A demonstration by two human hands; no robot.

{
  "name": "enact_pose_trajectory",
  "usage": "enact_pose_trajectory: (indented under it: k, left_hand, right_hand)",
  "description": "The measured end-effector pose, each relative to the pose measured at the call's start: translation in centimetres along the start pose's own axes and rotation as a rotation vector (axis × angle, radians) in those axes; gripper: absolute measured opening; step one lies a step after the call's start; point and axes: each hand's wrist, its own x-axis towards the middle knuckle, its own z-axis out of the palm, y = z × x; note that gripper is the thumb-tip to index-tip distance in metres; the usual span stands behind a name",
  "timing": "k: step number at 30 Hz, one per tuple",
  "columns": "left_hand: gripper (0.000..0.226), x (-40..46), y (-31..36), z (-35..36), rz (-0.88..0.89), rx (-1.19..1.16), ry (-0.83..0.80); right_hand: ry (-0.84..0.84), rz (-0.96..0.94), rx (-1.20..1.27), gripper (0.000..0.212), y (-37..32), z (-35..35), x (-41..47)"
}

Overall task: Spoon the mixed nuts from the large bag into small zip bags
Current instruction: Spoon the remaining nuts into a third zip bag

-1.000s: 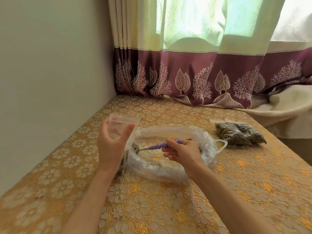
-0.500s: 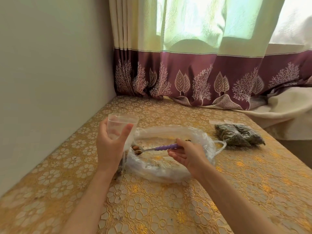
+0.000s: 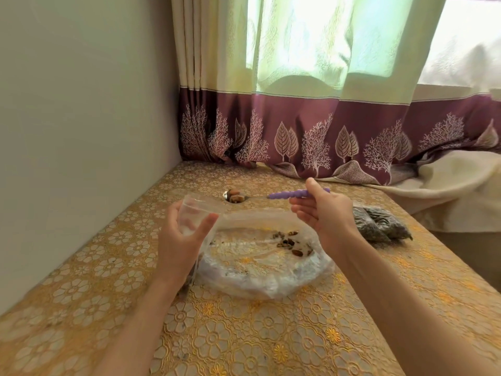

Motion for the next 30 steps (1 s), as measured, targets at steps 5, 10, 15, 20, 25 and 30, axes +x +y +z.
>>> enact_pose_trajectory:
  k: [5,10,15,20,25,30]
  left_hand:
    - [0.113,-0.1,0.0,0.3,0.019,0.052,-0.037]
    - [0.095,-0.1,0.1,0.3,0.008,-0.014,-0.018]
    - [0.108,-0.2,0.4,0.1,-0.014,-0.088,-0.007]
    - [0.101,-0.2,0.3,0.2,0.012,-0.04,0.003]
    - [0.11,-0.3,0.0,0.4,0.015,0.009,-0.004]
    - [0.114,-0.3,-0.3,0.5,0.038,0.033,-0.025]
  right_hand:
    - [-0.114,-0.113,0.001,0.032,-0.8,1.4,-1.0]
    - [-0.268,-0.301,-0.083,0.029,-0.6,2.8,-2.3]
    - [-0.328,-0.427,-0.145,0.02,-0.5,2.8,-2.5]
    - [-0.304,-0.445,-0.089,0.014,-0.3,1.6,-2.4]
    - [-0.148,-0.237,0.072,0.025,1.3,-1.7,-1.9]
    - [0.045,-0.076,0.09,0.03,3.5,-5.0,-1.2]
